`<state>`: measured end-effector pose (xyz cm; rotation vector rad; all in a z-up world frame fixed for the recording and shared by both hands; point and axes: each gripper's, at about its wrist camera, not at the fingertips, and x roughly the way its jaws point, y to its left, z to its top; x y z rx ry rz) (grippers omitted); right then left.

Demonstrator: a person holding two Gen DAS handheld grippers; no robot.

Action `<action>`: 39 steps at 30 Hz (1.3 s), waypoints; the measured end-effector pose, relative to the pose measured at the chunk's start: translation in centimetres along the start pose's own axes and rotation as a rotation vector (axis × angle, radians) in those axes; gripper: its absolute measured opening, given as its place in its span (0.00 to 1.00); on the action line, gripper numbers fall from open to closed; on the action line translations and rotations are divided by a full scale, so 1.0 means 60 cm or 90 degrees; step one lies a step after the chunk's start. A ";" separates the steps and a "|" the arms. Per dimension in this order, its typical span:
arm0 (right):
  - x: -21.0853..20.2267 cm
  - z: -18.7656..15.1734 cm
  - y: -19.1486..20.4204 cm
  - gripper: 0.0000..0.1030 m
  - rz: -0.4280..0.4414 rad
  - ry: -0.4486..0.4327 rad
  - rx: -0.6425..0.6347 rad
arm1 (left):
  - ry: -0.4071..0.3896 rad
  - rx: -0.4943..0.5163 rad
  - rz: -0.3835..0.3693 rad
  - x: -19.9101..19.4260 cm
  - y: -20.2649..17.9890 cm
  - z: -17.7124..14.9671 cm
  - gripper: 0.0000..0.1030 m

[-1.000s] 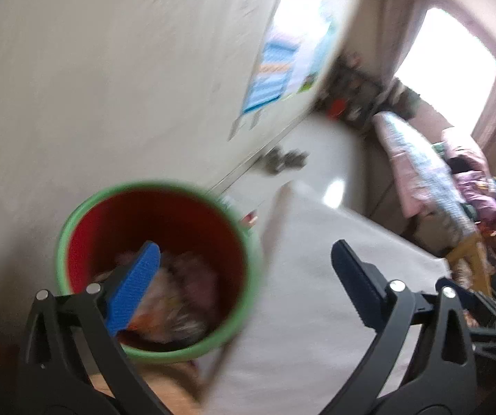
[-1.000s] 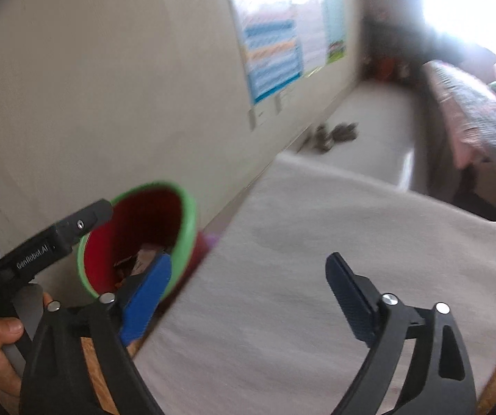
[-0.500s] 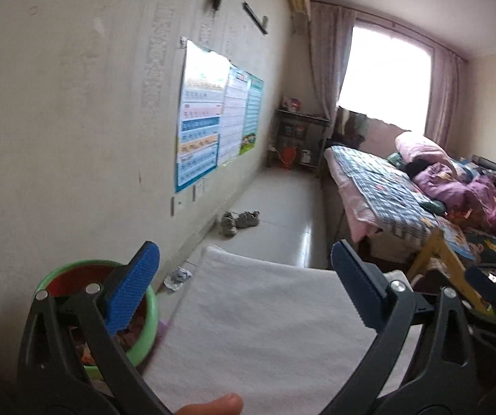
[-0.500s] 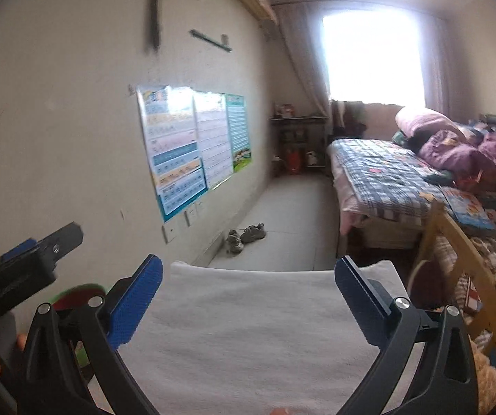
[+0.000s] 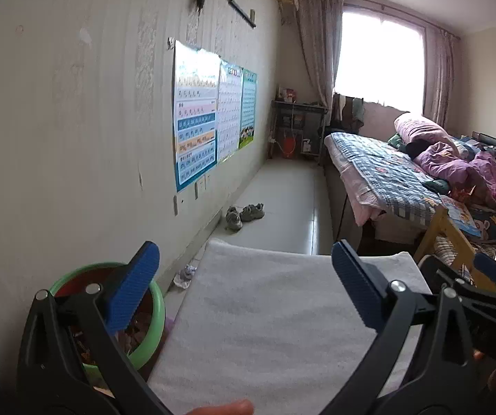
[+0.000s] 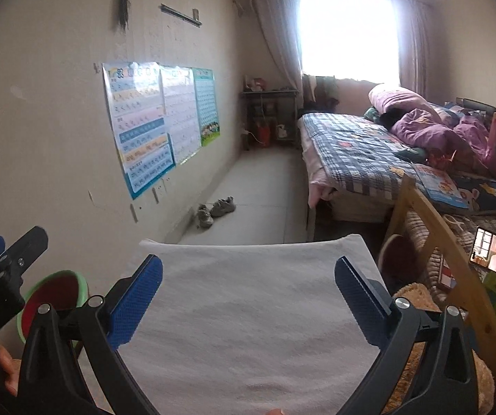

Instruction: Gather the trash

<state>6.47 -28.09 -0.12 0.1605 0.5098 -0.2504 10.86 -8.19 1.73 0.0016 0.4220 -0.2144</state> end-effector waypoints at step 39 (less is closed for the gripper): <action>0.004 -0.012 -0.011 0.94 -0.025 0.038 0.001 | 0.037 0.013 -0.008 0.007 -0.002 -0.008 0.95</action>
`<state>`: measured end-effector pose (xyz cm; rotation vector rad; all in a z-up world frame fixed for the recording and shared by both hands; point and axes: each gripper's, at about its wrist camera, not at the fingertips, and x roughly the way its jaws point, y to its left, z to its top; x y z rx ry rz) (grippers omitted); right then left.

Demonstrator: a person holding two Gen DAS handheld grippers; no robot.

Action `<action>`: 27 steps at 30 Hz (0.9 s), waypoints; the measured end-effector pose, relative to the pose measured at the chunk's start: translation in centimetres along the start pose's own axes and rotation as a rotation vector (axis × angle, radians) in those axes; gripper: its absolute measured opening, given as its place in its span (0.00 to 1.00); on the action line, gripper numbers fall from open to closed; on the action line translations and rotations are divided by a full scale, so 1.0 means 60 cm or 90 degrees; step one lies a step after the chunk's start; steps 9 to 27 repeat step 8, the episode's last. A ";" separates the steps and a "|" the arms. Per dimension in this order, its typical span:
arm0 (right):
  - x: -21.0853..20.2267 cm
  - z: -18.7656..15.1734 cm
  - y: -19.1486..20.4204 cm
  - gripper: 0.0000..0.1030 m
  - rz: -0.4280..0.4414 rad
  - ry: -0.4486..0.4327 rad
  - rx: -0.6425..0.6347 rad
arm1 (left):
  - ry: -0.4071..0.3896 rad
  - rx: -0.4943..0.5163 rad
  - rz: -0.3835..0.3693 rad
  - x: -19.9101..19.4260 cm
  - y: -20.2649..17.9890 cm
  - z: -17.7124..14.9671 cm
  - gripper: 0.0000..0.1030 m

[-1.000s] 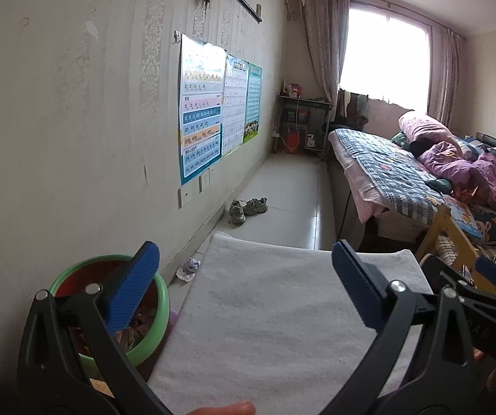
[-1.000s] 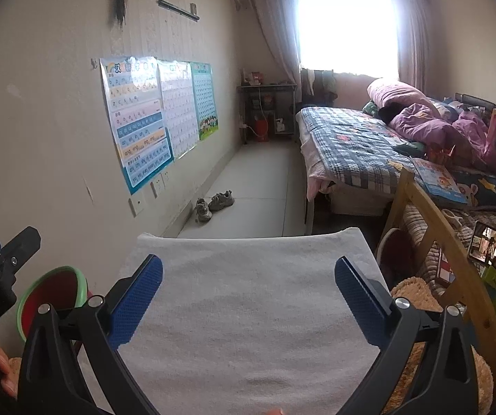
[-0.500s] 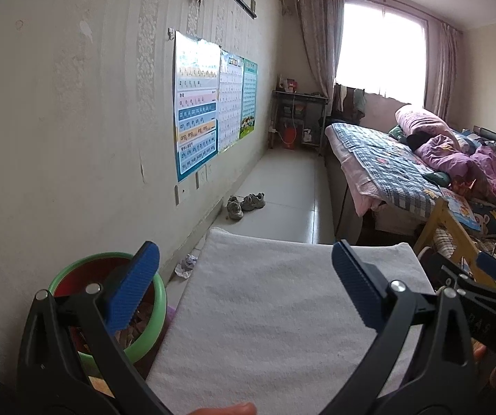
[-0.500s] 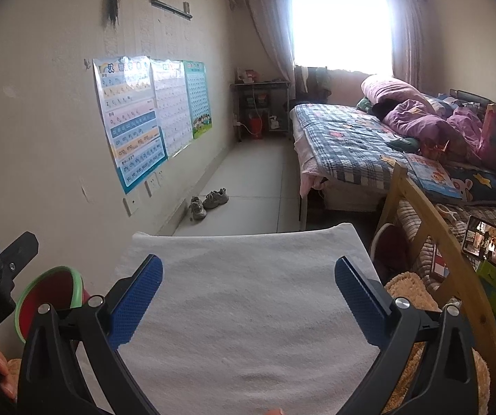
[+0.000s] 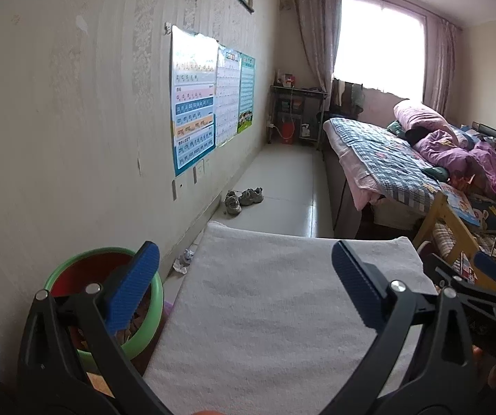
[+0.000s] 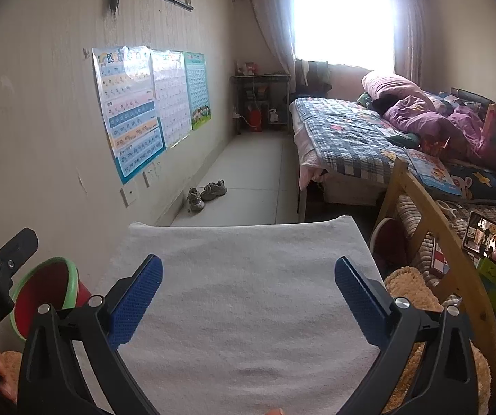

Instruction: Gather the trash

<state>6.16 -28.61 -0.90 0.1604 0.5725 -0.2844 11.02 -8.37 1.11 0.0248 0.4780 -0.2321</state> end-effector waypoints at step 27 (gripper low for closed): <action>-0.008 0.003 -0.005 0.94 -0.007 -0.005 0.002 | 0.005 -0.008 0.018 0.001 0.001 0.002 0.95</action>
